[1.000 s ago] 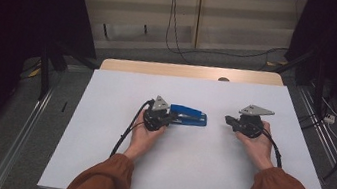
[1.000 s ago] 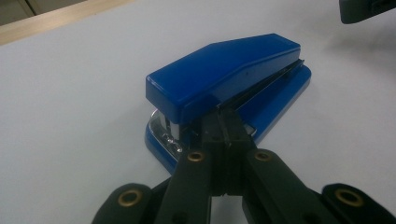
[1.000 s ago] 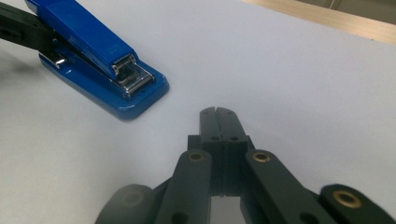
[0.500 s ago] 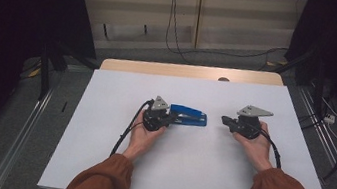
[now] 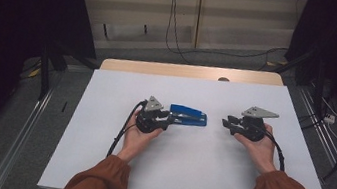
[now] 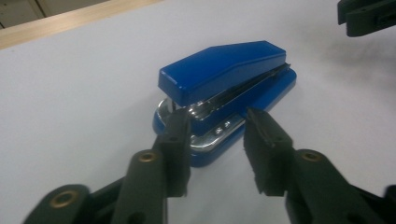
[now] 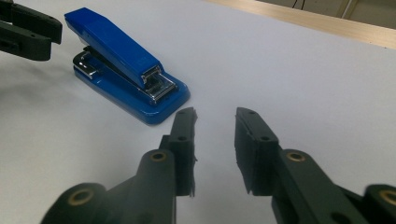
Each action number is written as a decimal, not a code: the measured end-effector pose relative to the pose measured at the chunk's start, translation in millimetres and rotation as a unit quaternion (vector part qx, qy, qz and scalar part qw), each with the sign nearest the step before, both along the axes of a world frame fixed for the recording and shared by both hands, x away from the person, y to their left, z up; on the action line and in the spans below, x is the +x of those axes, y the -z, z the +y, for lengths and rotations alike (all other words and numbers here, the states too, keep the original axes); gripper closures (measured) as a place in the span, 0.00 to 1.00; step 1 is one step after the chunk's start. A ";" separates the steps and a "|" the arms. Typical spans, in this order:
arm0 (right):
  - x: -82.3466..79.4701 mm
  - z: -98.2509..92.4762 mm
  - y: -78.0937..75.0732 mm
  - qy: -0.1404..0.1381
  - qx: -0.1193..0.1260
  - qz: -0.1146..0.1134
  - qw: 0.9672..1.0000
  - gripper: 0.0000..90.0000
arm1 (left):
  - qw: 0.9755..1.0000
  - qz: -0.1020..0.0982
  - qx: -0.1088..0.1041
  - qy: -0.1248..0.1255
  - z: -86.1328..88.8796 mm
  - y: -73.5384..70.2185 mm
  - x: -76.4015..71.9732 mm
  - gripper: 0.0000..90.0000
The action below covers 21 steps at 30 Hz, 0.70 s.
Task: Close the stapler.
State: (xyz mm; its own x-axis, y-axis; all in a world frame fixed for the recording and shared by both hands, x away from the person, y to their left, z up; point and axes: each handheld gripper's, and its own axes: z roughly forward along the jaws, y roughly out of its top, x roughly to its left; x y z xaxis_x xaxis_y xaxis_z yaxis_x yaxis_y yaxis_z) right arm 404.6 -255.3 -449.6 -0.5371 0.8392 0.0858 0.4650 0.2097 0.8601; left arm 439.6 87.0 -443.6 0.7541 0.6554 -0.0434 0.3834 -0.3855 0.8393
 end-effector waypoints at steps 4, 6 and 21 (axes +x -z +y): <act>-0.2 -1.1 -0.2 0.003 0.010 0.003 1.000 0.58 | 1.000 -0.003 -0.001 -0.012 1.5 -0.2 0.4 0.52; 0.7 -1.2 0.9 0.003 0.017 0.009 1.000 0.49 | 1.000 -0.003 -0.002 -0.016 2.0 0.1 1.2 0.46; -6.6 4.4 -2.3 0.025 0.022 -0.019 0.999 0.05 | 0.999 -0.010 0.002 -0.048 7.6 -4.2 2.5 0.04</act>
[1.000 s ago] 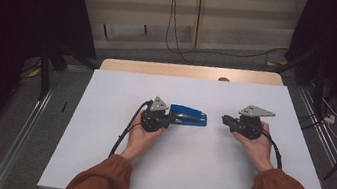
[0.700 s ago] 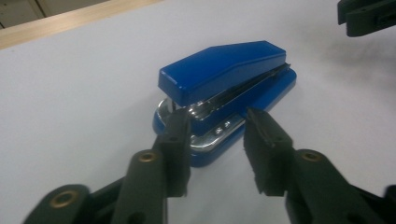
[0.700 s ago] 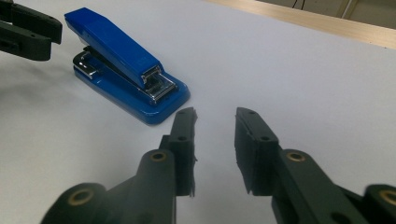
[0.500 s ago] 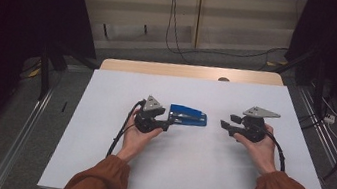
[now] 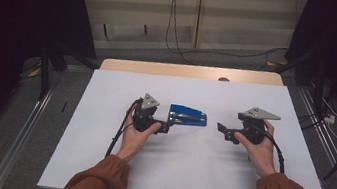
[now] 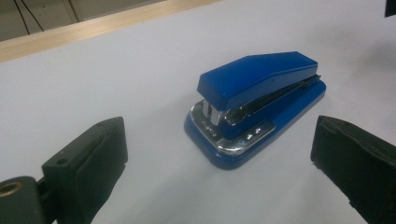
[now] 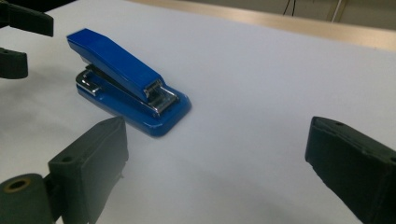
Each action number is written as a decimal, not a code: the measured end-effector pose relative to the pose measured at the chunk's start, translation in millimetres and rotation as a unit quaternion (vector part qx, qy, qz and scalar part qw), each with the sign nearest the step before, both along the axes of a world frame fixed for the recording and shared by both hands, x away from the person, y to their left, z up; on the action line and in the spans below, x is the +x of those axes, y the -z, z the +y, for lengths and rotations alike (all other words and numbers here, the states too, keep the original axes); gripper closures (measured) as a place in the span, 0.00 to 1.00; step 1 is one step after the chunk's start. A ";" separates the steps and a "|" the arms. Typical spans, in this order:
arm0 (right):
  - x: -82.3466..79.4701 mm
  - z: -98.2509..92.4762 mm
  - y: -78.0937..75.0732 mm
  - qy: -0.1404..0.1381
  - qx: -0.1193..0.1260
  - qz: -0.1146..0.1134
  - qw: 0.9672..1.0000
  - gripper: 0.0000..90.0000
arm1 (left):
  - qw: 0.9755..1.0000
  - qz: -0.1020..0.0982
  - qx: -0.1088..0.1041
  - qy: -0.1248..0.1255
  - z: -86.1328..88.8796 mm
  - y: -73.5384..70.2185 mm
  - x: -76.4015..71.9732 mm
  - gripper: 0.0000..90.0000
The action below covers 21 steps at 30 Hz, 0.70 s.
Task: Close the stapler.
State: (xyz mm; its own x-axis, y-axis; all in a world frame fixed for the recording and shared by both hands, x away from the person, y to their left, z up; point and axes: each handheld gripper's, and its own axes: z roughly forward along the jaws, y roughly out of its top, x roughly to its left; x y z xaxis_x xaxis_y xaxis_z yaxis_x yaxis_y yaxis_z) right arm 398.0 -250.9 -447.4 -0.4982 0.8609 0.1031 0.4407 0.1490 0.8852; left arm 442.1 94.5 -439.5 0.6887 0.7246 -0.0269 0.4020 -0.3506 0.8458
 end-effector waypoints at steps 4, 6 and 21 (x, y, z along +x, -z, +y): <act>-3.5 1.3 -1.3 -0.003 -0.002 -0.013 1.000 0.04 | 1.000 -0.006 -0.003 0.006 3.9 -1.5 -2.8 0.04; -4.3 2.1 -1.2 0.000 -0.004 -0.015 1.000 0.04 | 1.000 -0.003 -0.012 0.007 5.8 -2.9 -4.1 0.04; -23.7 -2.3 -5.7 0.022 -0.020 -0.042 0.999 0.04 | 0.999 -0.028 -0.035 0.008 18.8 -12.2 -23.3 0.04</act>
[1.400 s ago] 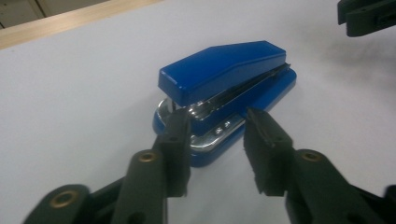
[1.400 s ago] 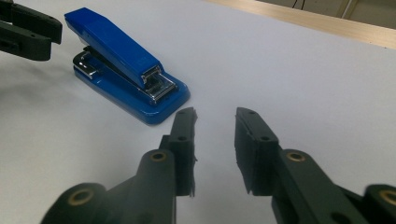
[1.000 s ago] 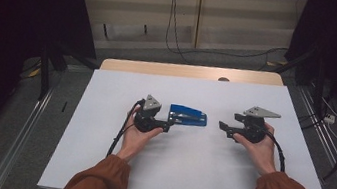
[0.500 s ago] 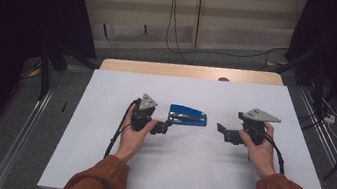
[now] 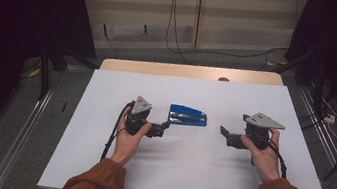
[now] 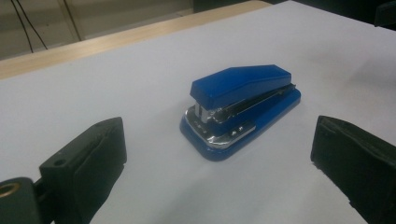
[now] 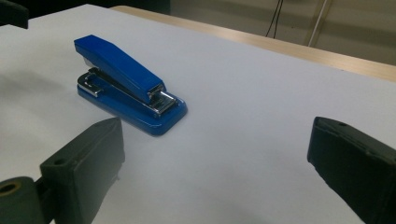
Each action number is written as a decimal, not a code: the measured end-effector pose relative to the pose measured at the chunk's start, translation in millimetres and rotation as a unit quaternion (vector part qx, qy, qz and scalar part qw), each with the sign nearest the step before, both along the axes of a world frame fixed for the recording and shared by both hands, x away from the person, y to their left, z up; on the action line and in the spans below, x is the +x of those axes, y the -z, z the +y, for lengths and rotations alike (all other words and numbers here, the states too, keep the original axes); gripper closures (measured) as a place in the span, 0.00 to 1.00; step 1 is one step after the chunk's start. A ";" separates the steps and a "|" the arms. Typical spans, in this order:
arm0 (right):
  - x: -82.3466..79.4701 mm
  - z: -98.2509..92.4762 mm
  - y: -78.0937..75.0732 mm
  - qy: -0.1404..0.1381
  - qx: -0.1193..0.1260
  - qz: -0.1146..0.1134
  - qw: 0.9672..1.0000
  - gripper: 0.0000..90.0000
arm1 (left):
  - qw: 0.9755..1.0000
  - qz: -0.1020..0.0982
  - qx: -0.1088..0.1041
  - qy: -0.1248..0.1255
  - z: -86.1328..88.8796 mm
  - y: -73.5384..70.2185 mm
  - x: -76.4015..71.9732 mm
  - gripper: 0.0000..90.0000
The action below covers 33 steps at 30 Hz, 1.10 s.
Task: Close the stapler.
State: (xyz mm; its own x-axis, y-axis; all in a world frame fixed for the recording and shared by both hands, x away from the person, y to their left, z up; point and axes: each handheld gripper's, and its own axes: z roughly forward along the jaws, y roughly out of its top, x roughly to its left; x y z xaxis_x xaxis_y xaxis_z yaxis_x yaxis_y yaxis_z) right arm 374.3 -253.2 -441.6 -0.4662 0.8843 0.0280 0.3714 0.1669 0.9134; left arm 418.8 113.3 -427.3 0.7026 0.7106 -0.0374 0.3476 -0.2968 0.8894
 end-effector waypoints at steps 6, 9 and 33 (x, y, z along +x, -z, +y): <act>-7.8 -7.1 -3.2 0.017 0.002 -0.018 1.000 0.03 | 1.000 -0.004 -0.002 -0.009 9.3 -2.3 -8.3 0.04; -13.7 -7.5 -6.3 0.023 0.002 -0.019 1.000 0.03 | 1.000 -0.015 -0.003 -0.015 15.0 -4.4 -13.7 0.04; -46.8 -18.3 -8.1 0.041 -0.002 -0.043 0.998 0.02 | 0.997 -0.048 -0.010 -0.064 53.0 -10.6 -57.2 0.04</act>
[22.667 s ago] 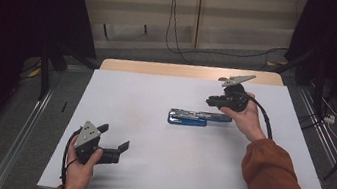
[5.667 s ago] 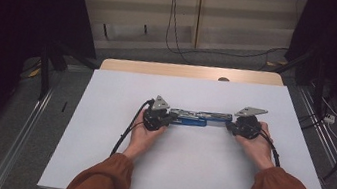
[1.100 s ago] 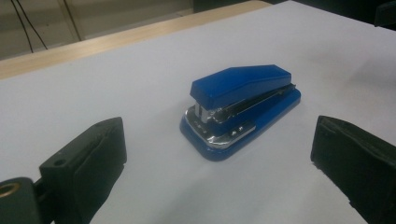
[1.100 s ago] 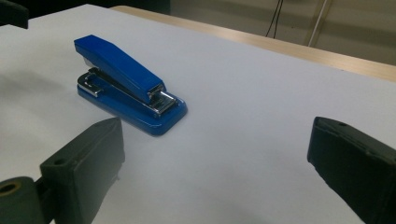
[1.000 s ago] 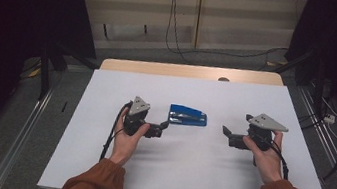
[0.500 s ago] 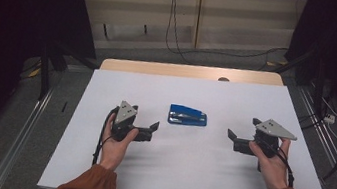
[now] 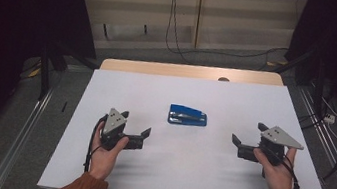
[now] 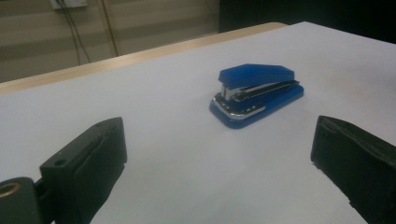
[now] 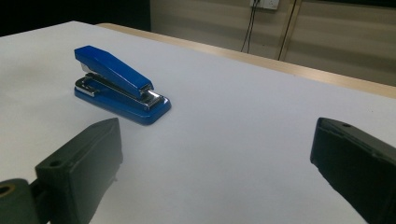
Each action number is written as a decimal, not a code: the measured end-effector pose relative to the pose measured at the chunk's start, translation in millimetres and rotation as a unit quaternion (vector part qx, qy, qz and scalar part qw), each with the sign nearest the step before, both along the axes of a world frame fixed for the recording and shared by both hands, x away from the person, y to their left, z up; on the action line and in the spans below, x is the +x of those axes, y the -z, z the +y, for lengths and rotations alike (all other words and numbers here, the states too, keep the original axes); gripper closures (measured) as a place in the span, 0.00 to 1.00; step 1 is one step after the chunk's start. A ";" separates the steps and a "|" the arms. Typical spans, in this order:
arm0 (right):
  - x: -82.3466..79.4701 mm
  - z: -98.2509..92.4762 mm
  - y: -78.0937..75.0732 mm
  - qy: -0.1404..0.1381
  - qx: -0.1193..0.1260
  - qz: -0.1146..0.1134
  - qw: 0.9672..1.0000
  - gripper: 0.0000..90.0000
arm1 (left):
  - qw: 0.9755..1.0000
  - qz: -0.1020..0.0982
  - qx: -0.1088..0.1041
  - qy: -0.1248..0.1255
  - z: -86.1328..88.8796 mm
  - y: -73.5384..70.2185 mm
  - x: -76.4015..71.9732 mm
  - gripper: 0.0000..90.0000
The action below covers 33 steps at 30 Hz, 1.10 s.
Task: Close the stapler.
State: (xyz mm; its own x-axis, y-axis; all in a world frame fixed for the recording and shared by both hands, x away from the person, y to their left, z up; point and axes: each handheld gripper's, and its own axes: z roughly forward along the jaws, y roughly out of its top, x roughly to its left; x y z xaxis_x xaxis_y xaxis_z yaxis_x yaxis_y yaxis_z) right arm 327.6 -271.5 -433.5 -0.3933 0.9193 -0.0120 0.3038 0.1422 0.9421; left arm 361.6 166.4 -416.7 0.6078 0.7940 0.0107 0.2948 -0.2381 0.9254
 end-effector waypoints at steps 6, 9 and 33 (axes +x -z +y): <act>-10.3 0.0 -2.1 0.002 0.011 -0.003 1.000 0.02 | 1.000 0.006 -0.008 0.003 10.5 0.7 -7.3 0.04; -16.3 -1.6 -2.7 0.003 0.014 -0.002 1.000 0.02 | 1.000 0.001 0.003 0.009 16.5 0.7 -14.5 0.04; -66.9 -27.8 3.1 0.051 0.018 -0.009 0.998 0.00 | 0.999 0.006 -0.012 -0.034 46.9 4.9 -47.9 0.04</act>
